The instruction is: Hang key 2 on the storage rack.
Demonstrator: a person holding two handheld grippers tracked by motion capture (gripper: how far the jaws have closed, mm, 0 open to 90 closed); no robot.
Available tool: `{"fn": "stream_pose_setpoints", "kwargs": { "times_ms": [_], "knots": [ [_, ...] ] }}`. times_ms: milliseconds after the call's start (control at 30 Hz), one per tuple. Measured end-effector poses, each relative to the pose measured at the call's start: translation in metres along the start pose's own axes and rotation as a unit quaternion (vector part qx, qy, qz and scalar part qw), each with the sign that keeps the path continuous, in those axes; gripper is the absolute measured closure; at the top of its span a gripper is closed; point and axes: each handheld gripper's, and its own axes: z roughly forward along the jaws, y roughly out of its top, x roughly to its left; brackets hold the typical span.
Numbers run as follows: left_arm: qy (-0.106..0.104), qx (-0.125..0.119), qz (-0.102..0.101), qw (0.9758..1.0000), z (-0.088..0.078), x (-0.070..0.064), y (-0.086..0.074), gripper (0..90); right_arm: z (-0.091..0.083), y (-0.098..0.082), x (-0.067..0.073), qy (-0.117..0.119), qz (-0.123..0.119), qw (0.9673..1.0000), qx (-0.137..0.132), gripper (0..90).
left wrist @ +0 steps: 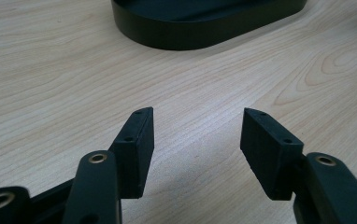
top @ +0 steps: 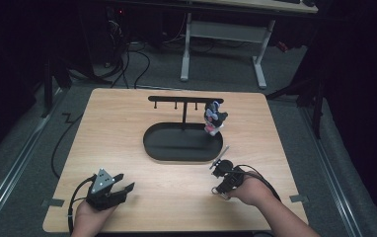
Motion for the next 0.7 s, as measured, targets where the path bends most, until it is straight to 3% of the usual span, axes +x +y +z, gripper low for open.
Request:
{"fn": "stream_pose_setpoints", "kwargs": {
  "times_ms": [167,433,467,500,600,633,700],
  "knots": [
    [-0.001,0.001,0.001,1.0000,0.001,-0.002,0.000,45.1,-0.005,-0.006,-0.002,-0.017,0.000,0.9998,-0.011,88.8],
    [-0.001,0.001,0.002,1.0000,0.000,-0.002,0.000,45.1,0.002,-0.005,-0.002,-0.013,0.011,0.9998,-0.013,86.2],
    [-0.001,0.001,0.001,1.0000,0.000,-0.002,0.000,45.0,0.003,-0.004,-0.001,-0.011,0.025,0.9996,-0.010,84.9],
    [-0.001,0.001,0.001,1.0000,0.000,-0.002,0.000,45.0,0.004,-0.003,-0.003,-0.009,0.016,0.9998,-0.011,84.5],
    [0.000,0.001,0.001,1.0000,0.000,-0.001,0.000,44.9,0.003,-0.002,-0.001,-0.013,0.027,0.9994,-0.016,88.8],
    [0.000,0.001,0.001,1.0000,0.000,-0.001,0.000,44.9,0.002,-0.001,-0.003,-0.014,0.017,0.9996,-0.018,89.0],
    [0.000,0.001,0.001,1.0000,0.000,-0.001,0.000,44.8,-0.004,-0.001,-0.003,-0.009,0.022,0.9995,-0.021,89.1]
  ]
}}
